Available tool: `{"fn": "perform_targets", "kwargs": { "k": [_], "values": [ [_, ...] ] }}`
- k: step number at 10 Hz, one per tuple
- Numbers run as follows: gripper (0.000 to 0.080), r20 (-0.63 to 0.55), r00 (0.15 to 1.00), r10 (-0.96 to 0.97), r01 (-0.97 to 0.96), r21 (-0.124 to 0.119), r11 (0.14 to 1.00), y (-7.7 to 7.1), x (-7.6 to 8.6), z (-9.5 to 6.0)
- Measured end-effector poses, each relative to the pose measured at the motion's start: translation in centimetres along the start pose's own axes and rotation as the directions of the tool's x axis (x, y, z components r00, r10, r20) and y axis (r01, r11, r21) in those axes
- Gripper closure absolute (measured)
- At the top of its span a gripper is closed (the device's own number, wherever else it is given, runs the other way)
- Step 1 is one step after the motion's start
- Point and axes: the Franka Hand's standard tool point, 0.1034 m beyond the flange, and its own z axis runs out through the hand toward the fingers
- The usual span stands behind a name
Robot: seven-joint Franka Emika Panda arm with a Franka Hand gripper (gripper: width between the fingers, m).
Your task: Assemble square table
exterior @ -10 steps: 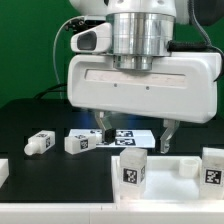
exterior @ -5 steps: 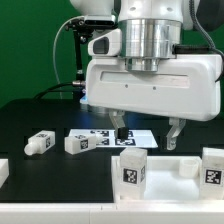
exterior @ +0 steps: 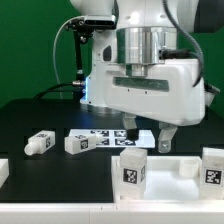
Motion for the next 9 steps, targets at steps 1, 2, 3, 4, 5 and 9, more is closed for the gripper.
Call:
{"fn": "perform_targets", "kwargs": {
  "k": [1,2,3,4,5,9],
  "values": [
    [0.0151,0.018,0.993,0.113,-0.113,0.003,0.994,0.4,-0.4,0.2],
    [0.0151,0.015,0.997,0.074,-0.074,-0.019,0.997,0.0,-0.6,0.0],
    [0.0151,0.018,0.991,0.134,-0.133,-0.014,0.991,-0.3,-0.7,0.0],
    [0.0151,0.02,0.985,0.17,-0.17,-0.016,0.985,-0.2,-0.7,0.1],
    [0.0151,0.02,0.981,0.193,-0.193,-0.016,0.981,-0.2,-0.7,0.1],
    [0.0151,0.045,0.958,0.284,-0.278,-0.098,0.955,4.7,-3.5,1.6]
  ]
}}
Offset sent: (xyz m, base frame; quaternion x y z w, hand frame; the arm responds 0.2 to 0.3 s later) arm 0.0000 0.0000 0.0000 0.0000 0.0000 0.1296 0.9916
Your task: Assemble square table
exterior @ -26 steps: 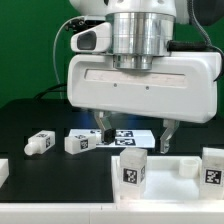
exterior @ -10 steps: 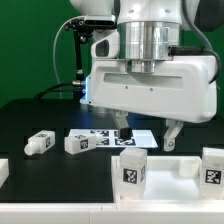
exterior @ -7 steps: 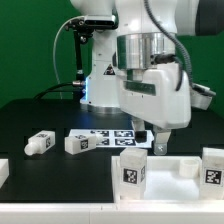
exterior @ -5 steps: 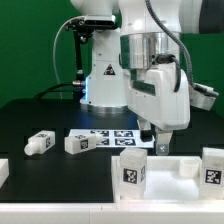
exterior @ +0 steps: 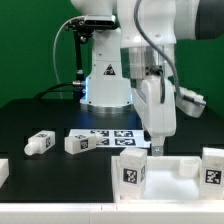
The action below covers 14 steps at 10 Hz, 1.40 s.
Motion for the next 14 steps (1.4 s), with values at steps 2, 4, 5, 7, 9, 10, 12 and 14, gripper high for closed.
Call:
{"fn": "perform_targets", "kwargs": {
  "k": [2,4,5,7,9,10,12,14],
  "values": [
    [0.0151,0.0,1.0,0.001,-0.001,0.008,1.0,-0.3,0.1,-0.2],
    [0.0151,0.0,1.0,0.007,-0.007,0.007,1.0,-0.2,0.1,0.0],
    [0.0151,-0.003,1.0,0.021,-0.021,-0.002,1.0,0.7,0.2,0.8],
    [0.0151,-0.018,0.999,0.045,-0.046,-0.061,0.997,3.6,0.1,3.4],
    [0.0151,-0.031,0.999,0.039,-0.041,-0.083,0.996,4.2,-0.6,4.7],
    [0.0165,-0.031,0.999,0.039,-0.041,-0.081,0.996,4.1,-0.5,4.6],
    [0.0335,-0.031,0.999,0.039,-0.041,-0.083,0.996,4.2,-0.5,4.6],
    [0.0518,-0.031,0.999,0.039,-0.041,-0.083,0.996,4.2,-0.5,4.6]
  ]
}}
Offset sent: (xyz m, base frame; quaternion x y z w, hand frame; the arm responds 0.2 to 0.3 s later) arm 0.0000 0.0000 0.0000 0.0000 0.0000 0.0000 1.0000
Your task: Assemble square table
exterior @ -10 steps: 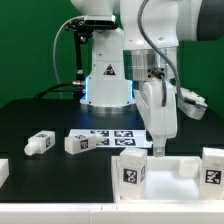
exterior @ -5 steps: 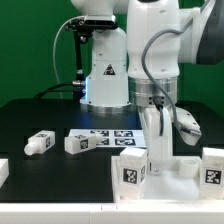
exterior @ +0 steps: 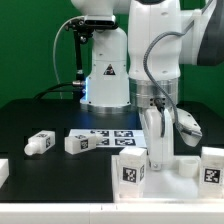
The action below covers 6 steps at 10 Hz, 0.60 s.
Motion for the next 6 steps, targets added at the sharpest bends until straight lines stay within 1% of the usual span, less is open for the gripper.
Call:
{"fn": "perform_targets", "kwargs": {
  "k": [1,2,5,6],
  "values": [
    [0.0655,0.0,1.0,0.0,0.0,0.0,1.0,0.0,0.0,0.0],
    [0.0736,-0.001,1.0,0.0,0.0,0.009,1.0,-0.2,0.01,-0.16],
    [0.0736,-0.005,0.999,-0.036,0.036,0.018,0.999,-0.45,0.31,-0.41],
    [0.0736,-0.008,0.993,-0.121,0.121,0.024,0.992,-0.62,0.8,-0.81]
  ]
}}
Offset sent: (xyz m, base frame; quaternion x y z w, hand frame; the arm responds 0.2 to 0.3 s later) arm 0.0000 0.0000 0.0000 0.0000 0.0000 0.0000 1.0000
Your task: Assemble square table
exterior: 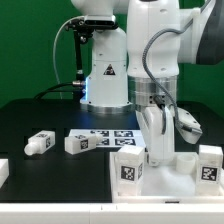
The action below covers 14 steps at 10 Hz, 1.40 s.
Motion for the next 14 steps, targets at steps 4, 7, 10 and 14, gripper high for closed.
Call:
{"fn": "perform_targets", "kwargs": {
  "k": [4,7,10,14],
  "values": [
    [0.0742,0.027,0.907,-0.42,0.421,-0.016,0.907,1.3,4.5,-1.0],
    [0.0741,0.01,0.855,-0.518,0.518,-0.022,0.855,1.4,5.6,-1.0],
    [0.0741,-0.009,0.572,-0.82,0.819,-0.032,0.572,-0.5,8.5,-1.3],
    [0.0742,0.0,0.26,-0.965,0.965,-0.041,0.26,-1.6,8.8,-1.6]
  ]
}}
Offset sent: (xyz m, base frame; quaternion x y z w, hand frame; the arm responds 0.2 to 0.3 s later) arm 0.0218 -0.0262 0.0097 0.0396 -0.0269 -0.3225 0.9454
